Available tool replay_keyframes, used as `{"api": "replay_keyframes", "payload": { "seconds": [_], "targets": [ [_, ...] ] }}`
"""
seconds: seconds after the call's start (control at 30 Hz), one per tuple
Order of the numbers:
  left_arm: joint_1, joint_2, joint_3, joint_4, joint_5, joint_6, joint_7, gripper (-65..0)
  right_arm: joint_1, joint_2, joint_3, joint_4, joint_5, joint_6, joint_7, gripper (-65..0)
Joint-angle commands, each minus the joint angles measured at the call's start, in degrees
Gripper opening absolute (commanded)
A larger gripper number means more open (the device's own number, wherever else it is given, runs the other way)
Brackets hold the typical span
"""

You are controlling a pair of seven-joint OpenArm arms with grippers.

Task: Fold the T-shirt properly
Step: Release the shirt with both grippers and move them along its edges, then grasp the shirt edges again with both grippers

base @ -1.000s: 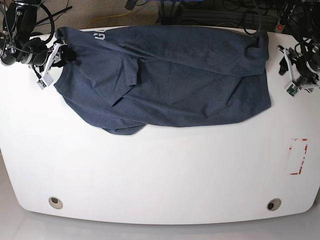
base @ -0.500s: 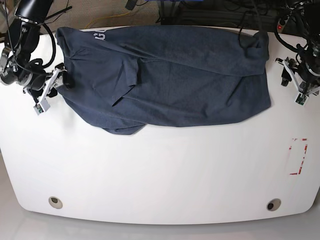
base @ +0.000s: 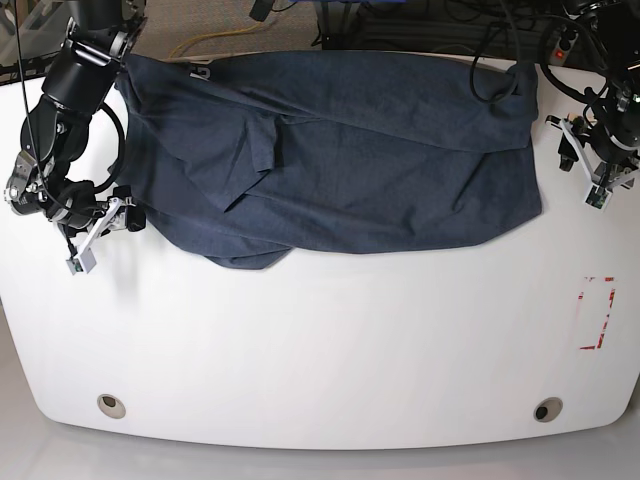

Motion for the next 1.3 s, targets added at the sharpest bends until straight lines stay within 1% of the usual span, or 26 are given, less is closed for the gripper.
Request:
{"api": "replay_keyframes", "payload": {
  "seconds": [0.0,0.1,0.2,0.3,0.43,0.6,0.7,0.8,0.83,0.97,1.07,1.1,1.13,1.2,1.27],
  "targets": [
    [-0.3,-1.0,-0.5,0.9,-0.1,0.1,-0.7,-34.2,2.1,1.4,0.3,-2.7,0.7,0.0,1.1,-21.2],
    [-0.3,-1.0,-0.5,0.9,-0.1,0.1,-0.8,-34.2,2.3,0.8,0.3,-3.5,0.7,0.0,1.2,-21.2],
    [-0.3,-1.0,-0.5,0.9,-0.1,0.1,-0.8,-34.2,2.1,-2.0,0.3,-3.5,0.3,0.0,1.5,-21.2],
    [-0.3,-1.0,-0.5,0.9,-0.1,0.1,-0.8,-34.2,2.0,-3.7,0.3,-3.6,0.2,0.0,1.8,-21.2],
    [-0.3,-1.0,-0.4,0.9,-0.1,0.1,-0.8,-34.0,1.4,-5.1,0.3,-4.0,0.2,0.0,5.4,-21.2],
    [-0.4,-1.0,-0.4,0.9,0.0,0.1,-0.8,-33.9,2.7,-5.1,0.2,-9.5,0.2,0.0,7.5,-21.4],
    [-1.6,-1.0,-0.5,0.9,0.0,0.1,-0.8,-33.9,3.0,-4.9,0.2,-11.7,0.1,0.0,10.2,-22.4],
    [-3.5,-1.0,-0.5,0.6,0.0,0.1,-0.7,-33.8,3.2,-4.8,0.2,-13.3,0.1,0.0,11.3,-29.5],
    [-4.2,-0.9,-0.5,0.3,0.0,0.1,-0.7,-33.8,3.3,-4.8,0.2,-13.7,0.1,0.0,11.4,-34.9],
    [-6.8,-0.7,-0.3,-1.5,0.0,0.5,-0.7,-33.8,3.3,-4.8,0.2,-13.2,0.1,0.0,11.5,-51.5],
    [-9.6,1.4,-0.5,-4.0,0.0,6.7,-0.6,-33.6,3.3,-4.8,-0.8,-13.1,0.1,0.0,11.3,-62.0],
    [-10.3,1.8,-0.5,-4.8,0.0,8.5,-0.6,-33.6,3.3,-4.8,-1.4,-13.1,0.1,0.0,11.3,-63.9],
    [-11.1,2.1,-0.5,-5.6,0.0,10.3,-0.6,-33.6,3.3,-4.8,-1.9,-13.0,0.1,0.0,11.3,-65.0],
    [-12.6,2.3,-0.4,-7.7,0.0,13.3,-0.6,-33.6,3.2,-4.8,-2.3,-11.6,0.1,0.0,11.3,-65.0],
    [-14.1,2.7,-0.3,-9.8,-0.2,15.0,-0.6,-33.6,3.0,-5.0,-2.6,-9.7,0.1,0.0,11.3,-65.0]
  ]
}}
